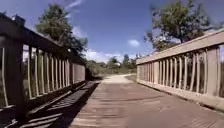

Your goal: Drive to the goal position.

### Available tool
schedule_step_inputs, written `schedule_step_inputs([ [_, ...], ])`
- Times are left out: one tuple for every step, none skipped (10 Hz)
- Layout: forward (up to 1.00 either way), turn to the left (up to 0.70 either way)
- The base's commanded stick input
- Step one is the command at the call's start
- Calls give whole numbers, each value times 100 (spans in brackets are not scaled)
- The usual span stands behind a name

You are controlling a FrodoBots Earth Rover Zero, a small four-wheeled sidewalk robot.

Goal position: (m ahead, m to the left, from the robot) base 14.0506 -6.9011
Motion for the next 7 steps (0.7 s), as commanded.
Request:
schedule_step_inputs([
  [85,0],
  [85,0],
  [85,0],
  [85,0],
  [85,0],
  [85,0],
  [85,0],
])
